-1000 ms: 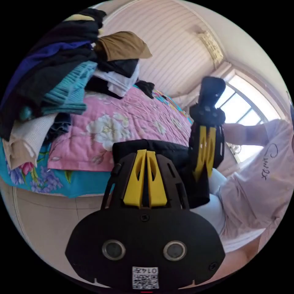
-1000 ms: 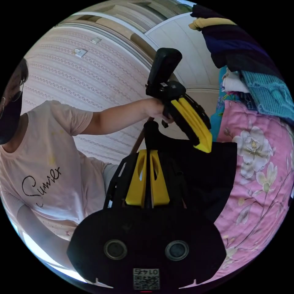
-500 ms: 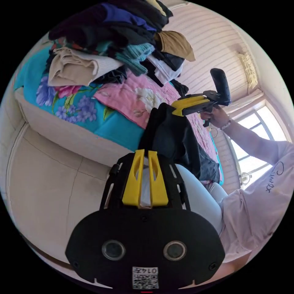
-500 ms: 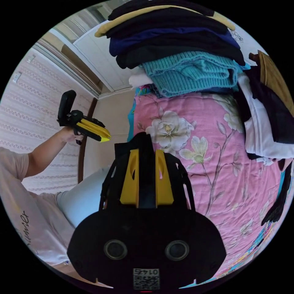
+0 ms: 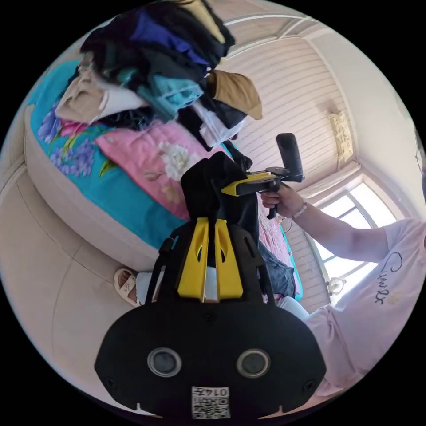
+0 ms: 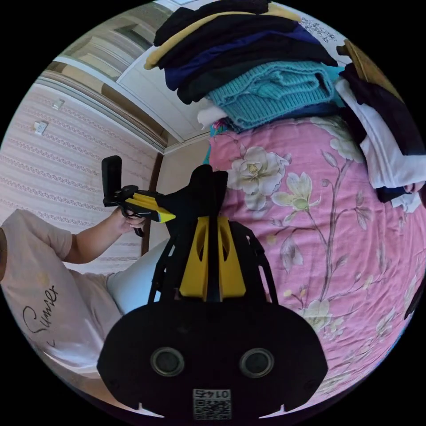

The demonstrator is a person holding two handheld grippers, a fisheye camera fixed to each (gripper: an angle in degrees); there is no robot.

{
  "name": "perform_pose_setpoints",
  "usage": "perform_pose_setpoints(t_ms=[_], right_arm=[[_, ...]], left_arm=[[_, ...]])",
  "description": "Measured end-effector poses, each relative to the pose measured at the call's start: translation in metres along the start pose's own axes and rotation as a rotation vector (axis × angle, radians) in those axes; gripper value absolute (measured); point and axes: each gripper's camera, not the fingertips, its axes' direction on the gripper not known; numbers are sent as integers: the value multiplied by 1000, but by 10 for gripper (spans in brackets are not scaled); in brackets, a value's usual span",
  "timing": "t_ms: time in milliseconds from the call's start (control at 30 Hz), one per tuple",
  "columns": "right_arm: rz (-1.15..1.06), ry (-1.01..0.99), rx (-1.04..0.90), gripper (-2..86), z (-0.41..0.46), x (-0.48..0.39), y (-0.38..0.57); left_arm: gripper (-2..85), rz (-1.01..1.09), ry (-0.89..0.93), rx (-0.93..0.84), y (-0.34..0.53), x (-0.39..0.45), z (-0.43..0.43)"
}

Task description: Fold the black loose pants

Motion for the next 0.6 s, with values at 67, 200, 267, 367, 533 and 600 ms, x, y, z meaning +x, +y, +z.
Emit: perform_pose_setpoints(t_ms=[67,200,267,367,533,600], right_arm=[[9,-48,82,15,-33,3,12],[73,50,176,25,-94,23,8],[114,72,190,47,-108,35,-6],[243,72,117,63,-103,60,-26],[345,161,157,64,-130,59,17],[383,143,311,65,-167,38,87]], left_arm=[[-5,93,-46,22,-17,36,-2],[-1,152,-130,49,-80,74,19],[9,112,-175,38,-102,71,28],[27,-11,-367,-44,-115,53,39],[-4,-178,-504,-29,-102,46,11],[-6,-178,-446,9,-93,64,-4]])
